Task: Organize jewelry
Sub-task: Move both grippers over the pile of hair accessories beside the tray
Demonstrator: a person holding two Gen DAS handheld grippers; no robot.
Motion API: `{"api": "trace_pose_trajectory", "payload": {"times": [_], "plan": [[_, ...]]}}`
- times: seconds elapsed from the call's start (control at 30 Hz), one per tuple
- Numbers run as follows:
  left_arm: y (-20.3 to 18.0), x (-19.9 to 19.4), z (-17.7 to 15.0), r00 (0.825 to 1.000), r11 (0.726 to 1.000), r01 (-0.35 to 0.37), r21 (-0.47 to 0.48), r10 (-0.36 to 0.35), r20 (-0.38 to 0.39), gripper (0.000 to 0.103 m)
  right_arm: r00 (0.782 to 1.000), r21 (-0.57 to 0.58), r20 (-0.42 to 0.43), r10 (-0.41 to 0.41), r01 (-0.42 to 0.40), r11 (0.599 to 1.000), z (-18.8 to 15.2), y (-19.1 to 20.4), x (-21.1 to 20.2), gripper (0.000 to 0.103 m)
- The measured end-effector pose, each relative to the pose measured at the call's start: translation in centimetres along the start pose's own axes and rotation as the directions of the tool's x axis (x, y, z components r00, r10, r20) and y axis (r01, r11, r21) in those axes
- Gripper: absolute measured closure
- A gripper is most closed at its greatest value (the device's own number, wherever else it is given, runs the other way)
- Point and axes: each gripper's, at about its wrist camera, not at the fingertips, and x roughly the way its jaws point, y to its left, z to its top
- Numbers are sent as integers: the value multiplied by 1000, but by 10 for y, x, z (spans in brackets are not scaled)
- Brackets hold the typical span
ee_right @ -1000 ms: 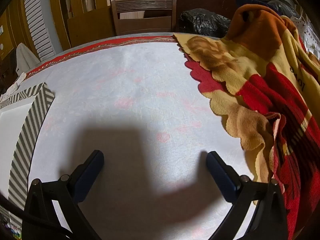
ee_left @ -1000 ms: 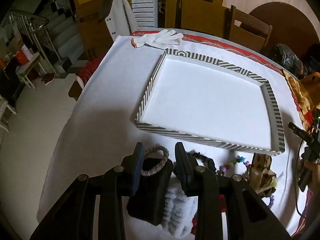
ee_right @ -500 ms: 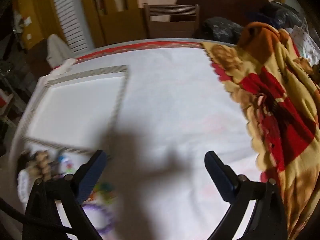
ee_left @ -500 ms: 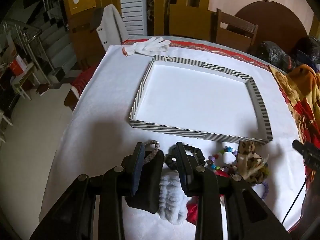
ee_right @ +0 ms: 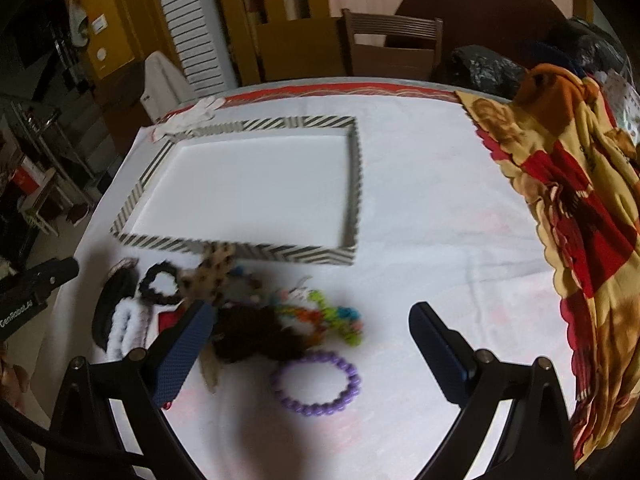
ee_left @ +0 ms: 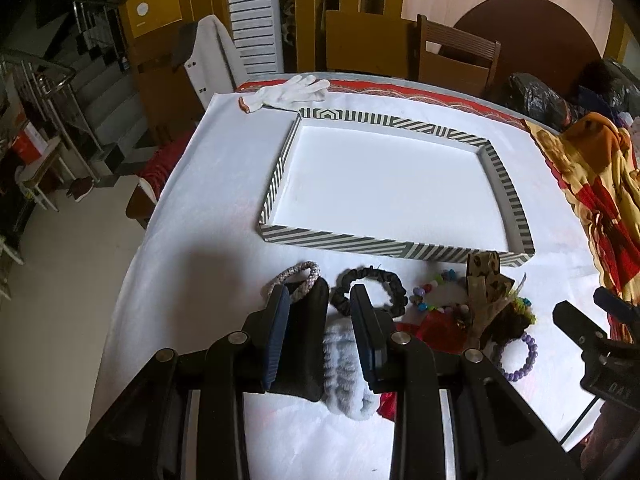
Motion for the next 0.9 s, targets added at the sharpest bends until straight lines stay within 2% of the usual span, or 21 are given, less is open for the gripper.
{"api": "trace_pose_trajectory", "payload": {"times": [0.2,0.9], "plan": [[5,-5,-4,1000,1000,-2,-4,2,7,80,1000,-31,3,-5,5,1000,-1,19,-7,3],[8,-3,-11,1000,1000,-9,-6,9,-6,80,1000,-18,-13,-5,5,1000,0,31,-13,3]]}}
